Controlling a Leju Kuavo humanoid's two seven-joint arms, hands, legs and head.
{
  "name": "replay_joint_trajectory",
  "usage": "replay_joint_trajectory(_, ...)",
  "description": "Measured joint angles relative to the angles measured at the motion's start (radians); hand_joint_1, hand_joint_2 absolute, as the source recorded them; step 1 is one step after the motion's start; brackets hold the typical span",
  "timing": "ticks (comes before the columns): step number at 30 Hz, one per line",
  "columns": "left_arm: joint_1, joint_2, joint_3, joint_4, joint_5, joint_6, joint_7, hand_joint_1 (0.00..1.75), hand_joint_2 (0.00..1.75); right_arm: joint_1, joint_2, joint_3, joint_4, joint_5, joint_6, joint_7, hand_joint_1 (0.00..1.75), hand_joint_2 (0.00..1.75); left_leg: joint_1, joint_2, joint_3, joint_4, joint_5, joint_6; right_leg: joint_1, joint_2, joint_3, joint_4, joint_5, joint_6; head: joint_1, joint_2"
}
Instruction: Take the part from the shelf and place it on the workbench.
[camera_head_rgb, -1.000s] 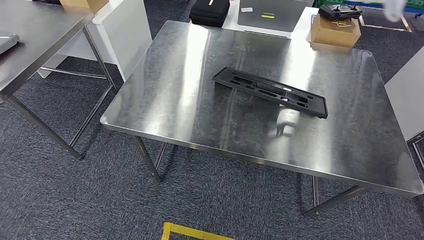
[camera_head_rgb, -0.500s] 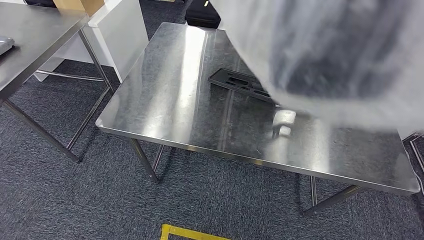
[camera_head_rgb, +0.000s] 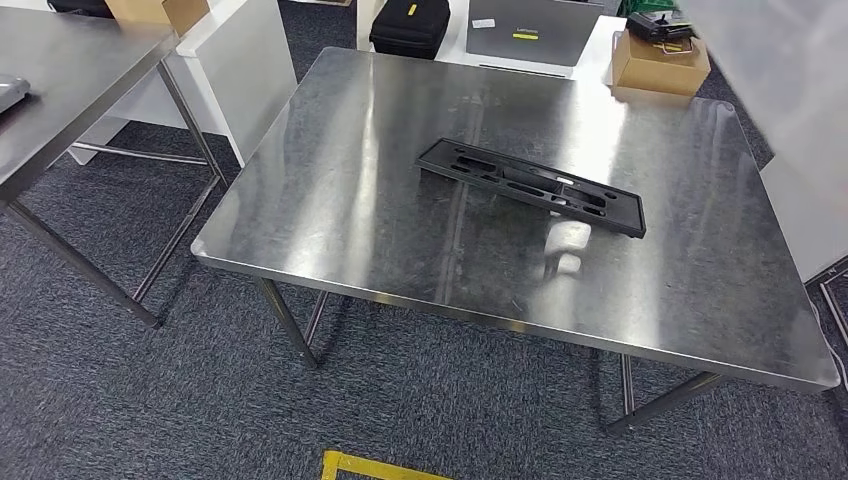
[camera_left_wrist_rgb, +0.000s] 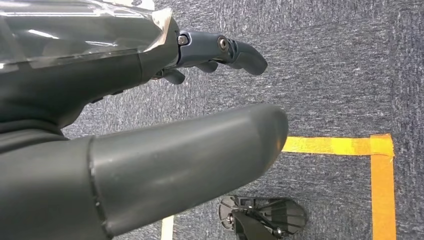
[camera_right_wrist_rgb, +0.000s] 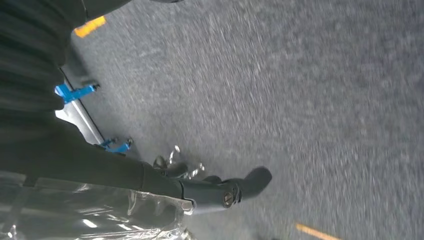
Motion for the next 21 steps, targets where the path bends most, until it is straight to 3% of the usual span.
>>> replay_joint_trajectory(2, 0.000, 0.004, -0.002, 0.000, 0.000, -0.001, 0.002, 0.00, 0.00, -0.001, -0.009, 0.000, 0.031, 0.001, 0.005, 0.004, 0.00, 1.75, 0.000, 0.000, 0.000, 0.000, 0.000, 0.000, 0.000, 0.000, 0.000, 0.000, 0.000, 0.000, 0.000, 0.000)
replay_joint_trajectory(6, 0.001, 0.008, -0.002, 0.000, 0.000, 0.002, 0.003, 0.00, 0.00, -0.002, -0.015, 0.006, 0.071, 0.002, 0.025, 0.007, 0.00, 0.00, 0.000, 0.000, 0.000, 0.000, 0.000, 0.000, 0.000, 0.000, 0.000, 0.000, 0.000, 0.000, 0.000, 0.000)
replay_joint_trajectory(11, 0.001, 0.012, -0.002, 0.000, 0.001, 0.003, 0.005, 0.00, 0.00, -0.002, -0.016, 0.026, 0.098, 0.004, 0.064, 0.003, 0.00, 0.00, -0.001, 0.000, -0.001, 0.001, -0.001, 0.002, -0.003, 0.000, 0.002, -0.001, 0.000, 0.001, 0.000, 0.000)
replay_joint_trajectory(17, 0.003, 0.021, -0.002, 0.000, 0.003, -0.013, 0.014, 0.00, 0.00, -0.004, -0.015, 0.053, 0.115, 0.005, 0.092, 0.004, 0.00, 0.00, -0.008, 0.002, 0.001, -0.001, -0.001, 0.019, -0.016, 0.000, 0.006, -0.001, 0.003, 0.010, -0.004, 0.000)
replay_joint_trajectory(19, 0.003, 0.022, -0.001, 0.000, 0.003, -0.014, 0.016, 0.00, 0.00, -0.005, -0.016, 0.059, 0.117, 0.004, 0.096, 0.006, 0.00, 0.00, -0.004, 0.006, 0.008, -0.014, 0.009, 0.030, -0.017, -0.001, -0.011, 0.039, -0.021, 0.009, -0.003, 0.000)
replay_joint_trajectory(21, 0.003, 0.023, -0.001, 0.000, 0.003, -0.016, 0.018, 0.00, 0.00, -0.005, -0.017, 0.062, 0.120, 0.003, 0.097, 0.009, 0.00, 0.00, -0.002, 0.010, 0.010, -0.020, 0.013, 0.035, -0.018, -0.002, -0.065, 0.157, -0.079, -0.001, 0.003, 0.000)
